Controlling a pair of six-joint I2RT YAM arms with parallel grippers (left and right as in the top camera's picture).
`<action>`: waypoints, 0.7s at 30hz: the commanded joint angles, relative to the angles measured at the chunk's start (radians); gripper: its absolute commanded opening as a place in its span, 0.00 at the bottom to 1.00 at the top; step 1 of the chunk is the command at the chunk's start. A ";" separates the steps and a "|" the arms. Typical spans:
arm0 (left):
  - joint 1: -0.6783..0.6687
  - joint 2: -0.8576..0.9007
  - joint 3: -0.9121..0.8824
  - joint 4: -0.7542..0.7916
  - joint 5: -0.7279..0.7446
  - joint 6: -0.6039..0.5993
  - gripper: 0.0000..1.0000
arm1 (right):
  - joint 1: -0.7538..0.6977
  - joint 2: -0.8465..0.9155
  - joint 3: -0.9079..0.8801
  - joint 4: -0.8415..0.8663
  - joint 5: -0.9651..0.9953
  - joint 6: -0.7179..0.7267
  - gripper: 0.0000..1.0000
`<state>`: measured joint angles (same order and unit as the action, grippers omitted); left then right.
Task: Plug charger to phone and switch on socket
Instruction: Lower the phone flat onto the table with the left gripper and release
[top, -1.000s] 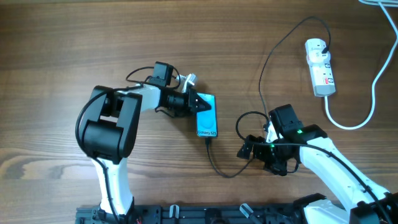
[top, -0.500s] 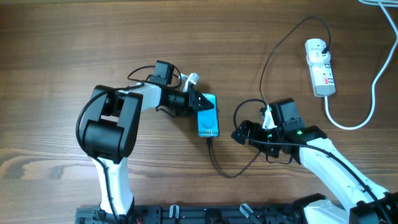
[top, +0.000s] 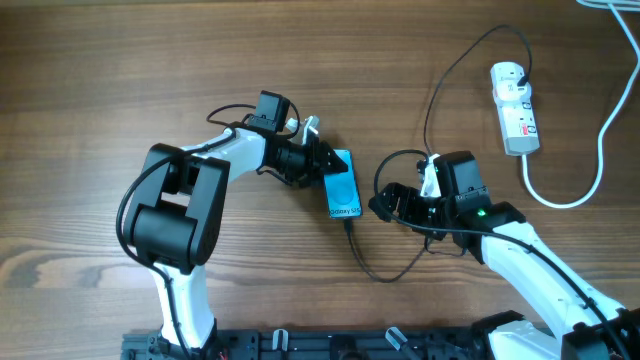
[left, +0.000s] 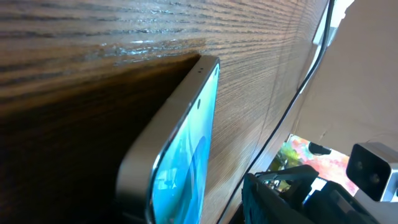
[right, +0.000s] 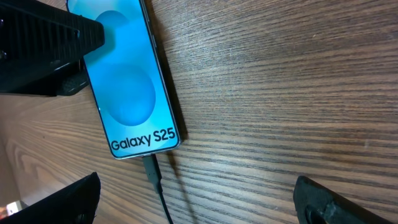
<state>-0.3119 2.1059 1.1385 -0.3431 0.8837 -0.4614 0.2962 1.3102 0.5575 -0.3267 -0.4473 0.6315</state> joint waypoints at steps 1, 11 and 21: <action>0.034 0.168 -0.107 -0.085 -0.676 -0.037 0.45 | -0.001 -0.010 0.007 0.005 0.007 0.004 1.00; 0.034 0.168 -0.107 -0.104 -0.772 -0.127 0.46 | -0.001 -0.010 0.007 0.005 0.006 0.004 1.00; 0.034 0.168 -0.107 -0.178 -0.852 -0.131 0.49 | -0.001 -0.010 0.007 0.021 0.006 0.367 1.00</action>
<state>-0.3161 2.0727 1.1698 -0.4351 0.7330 -0.5861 0.2962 1.3102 0.5575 -0.3096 -0.4477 0.9352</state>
